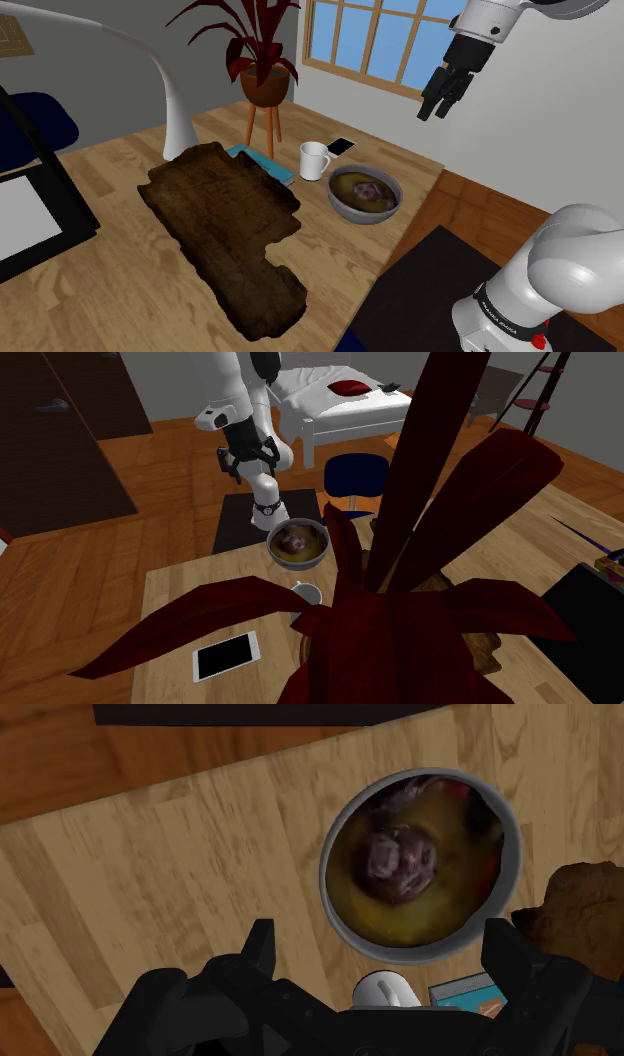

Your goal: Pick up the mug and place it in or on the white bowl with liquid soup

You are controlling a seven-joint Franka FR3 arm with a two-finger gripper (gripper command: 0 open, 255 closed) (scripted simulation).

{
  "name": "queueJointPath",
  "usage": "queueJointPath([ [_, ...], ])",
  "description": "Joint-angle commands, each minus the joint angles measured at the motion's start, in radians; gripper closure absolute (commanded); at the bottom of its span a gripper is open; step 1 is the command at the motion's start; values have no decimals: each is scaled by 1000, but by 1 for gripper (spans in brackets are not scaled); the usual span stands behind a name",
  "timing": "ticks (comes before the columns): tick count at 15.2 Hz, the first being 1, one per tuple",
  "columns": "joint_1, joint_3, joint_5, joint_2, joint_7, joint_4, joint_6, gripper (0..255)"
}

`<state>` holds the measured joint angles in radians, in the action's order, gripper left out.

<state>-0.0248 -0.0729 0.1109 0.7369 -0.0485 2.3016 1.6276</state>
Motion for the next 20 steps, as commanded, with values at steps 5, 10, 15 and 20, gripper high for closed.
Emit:
queueJointPath([
  [5, -10, 26, 6, -116, 15, 1, 119, 0],
  [10, -20, 55, 7, -279, 36, -29, 254, 0],
  [15, -28, 80, -2, -455, 60, -93, 368, 0],
  [20, -35, 100, -21, -640, 90, -190, 456, 0],
])
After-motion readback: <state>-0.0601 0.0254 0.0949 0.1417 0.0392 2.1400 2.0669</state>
